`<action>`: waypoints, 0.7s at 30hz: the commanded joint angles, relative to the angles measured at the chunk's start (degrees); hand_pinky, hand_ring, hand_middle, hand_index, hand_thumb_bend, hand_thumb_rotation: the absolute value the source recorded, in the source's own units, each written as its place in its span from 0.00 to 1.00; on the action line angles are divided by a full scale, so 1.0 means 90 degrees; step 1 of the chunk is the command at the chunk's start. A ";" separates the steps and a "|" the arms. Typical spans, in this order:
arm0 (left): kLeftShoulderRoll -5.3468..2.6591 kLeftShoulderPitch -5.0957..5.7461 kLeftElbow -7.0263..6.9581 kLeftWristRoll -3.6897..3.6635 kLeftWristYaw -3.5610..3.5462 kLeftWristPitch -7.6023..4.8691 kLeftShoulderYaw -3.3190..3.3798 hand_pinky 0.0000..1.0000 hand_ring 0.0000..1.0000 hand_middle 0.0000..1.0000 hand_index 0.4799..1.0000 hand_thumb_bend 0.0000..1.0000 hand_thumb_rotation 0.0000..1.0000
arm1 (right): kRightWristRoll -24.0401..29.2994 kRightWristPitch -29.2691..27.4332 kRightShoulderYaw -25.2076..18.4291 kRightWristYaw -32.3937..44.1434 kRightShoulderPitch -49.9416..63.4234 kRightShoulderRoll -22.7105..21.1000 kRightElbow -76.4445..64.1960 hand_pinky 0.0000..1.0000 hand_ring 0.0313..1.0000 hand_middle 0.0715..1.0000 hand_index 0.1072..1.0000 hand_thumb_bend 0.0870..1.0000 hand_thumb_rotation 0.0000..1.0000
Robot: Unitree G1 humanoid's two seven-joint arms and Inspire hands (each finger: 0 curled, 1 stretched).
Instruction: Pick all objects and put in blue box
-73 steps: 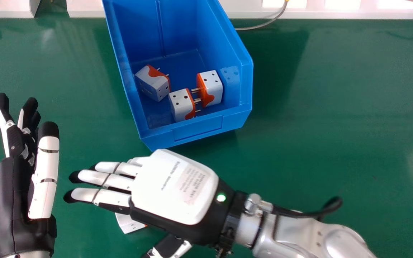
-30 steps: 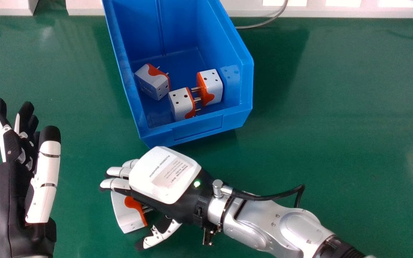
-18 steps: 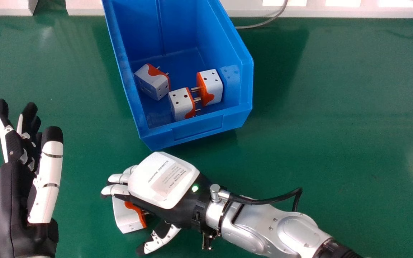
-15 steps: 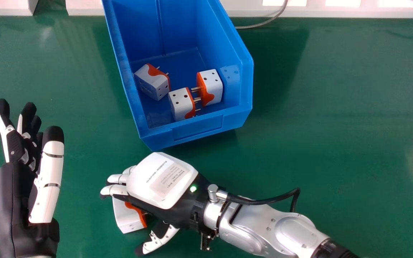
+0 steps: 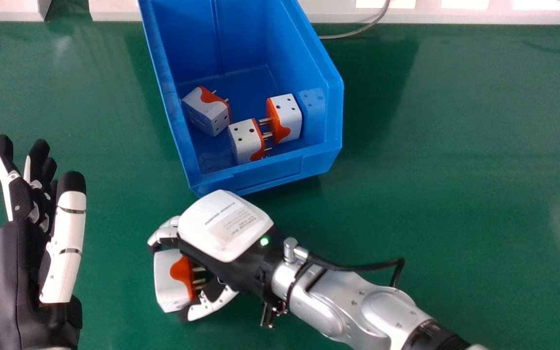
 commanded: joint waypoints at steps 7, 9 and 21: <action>0.0009 0.0051 -0.0174 -0.0052 -0.0041 -0.0162 0.0008 0.99 0.99 0.99 0.95 0.39 0.65 | 0.0602 -0.0146 -0.0185 0.0209 -0.0032 0.0078 0.0153 0.20 0.26 0.31 0.41 0.43 0.15; -0.0003 0.0063 -0.0184 -0.0007 -0.0017 -0.0157 0.0005 0.98 0.99 0.99 0.95 0.41 0.65 | 0.0645 -0.0125 -0.0189 0.0197 0.0001 0.0070 0.0111 0.20 0.25 0.32 0.41 0.43 0.14; 0.0026 0.0016 -0.0148 0.0041 -0.0001 -0.0119 0.0009 0.98 0.99 0.99 0.95 0.40 0.64 | 0.0497 0.0033 -0.0067 0.0104 0.0350 -0.0121 -0.0545 0.20 0.26 0.37 0.46 0.46 0.03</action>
